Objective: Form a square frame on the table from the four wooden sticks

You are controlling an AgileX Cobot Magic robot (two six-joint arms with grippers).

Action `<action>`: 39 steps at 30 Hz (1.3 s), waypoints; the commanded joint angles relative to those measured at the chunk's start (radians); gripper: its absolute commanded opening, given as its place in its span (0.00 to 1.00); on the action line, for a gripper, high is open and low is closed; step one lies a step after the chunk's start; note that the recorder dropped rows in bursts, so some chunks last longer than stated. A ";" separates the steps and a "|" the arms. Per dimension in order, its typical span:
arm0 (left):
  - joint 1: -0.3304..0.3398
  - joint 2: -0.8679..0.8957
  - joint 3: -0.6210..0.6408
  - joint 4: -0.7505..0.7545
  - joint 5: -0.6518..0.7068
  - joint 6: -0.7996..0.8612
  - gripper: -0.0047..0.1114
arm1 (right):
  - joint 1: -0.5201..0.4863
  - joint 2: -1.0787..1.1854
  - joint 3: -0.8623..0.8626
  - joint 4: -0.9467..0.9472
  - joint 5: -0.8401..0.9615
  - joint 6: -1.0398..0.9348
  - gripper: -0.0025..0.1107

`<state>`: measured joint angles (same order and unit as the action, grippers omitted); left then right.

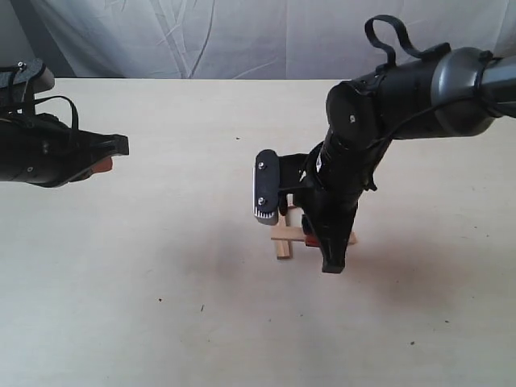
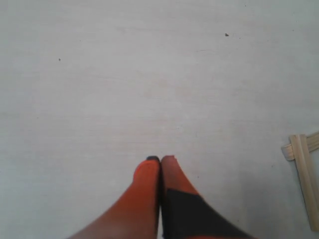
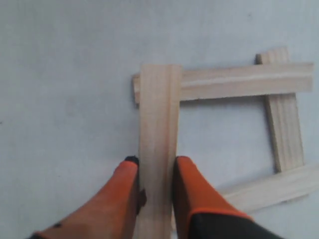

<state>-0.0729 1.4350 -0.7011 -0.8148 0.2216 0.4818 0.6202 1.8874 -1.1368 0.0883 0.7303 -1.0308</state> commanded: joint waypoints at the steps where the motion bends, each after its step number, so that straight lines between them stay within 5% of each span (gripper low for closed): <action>1: -0.030 0.000 0.003 -0.011 -0.017 0.001 0.04 | -0.001 0.024 -0.005 0.000 -0.051 -0.110 0.01; 8: -0.080 0.067 0.003 0.003 -0.029 0.001 0.04 | -0.001 0.050 -0.005 -0.015 -0.135 -0.117 0.01; 34: -0.080 0.077 0.003 0.001 -0.042 0.001 0.04 | -0.001 0.099 -0.005 -0.076 -0.125 -0.038 0.01; 36: -0.080 0.077 0.003 0.001 -0.042 0.001 0.04 | -0.001 0.099 -0.005 -0.076 -0.152 0.010 0.10; 39: -0.080 0.077 0.003 0.001 -0.042 0.001 0.04 | -0.001 0.089 -0.006 -0.076 -0.149 0.041 0.37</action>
<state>-0.1507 1.5100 -0.7005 -0.8128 0.1873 0.4818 0.6202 1.9819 -1.1390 0.0092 0.5779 -1.0010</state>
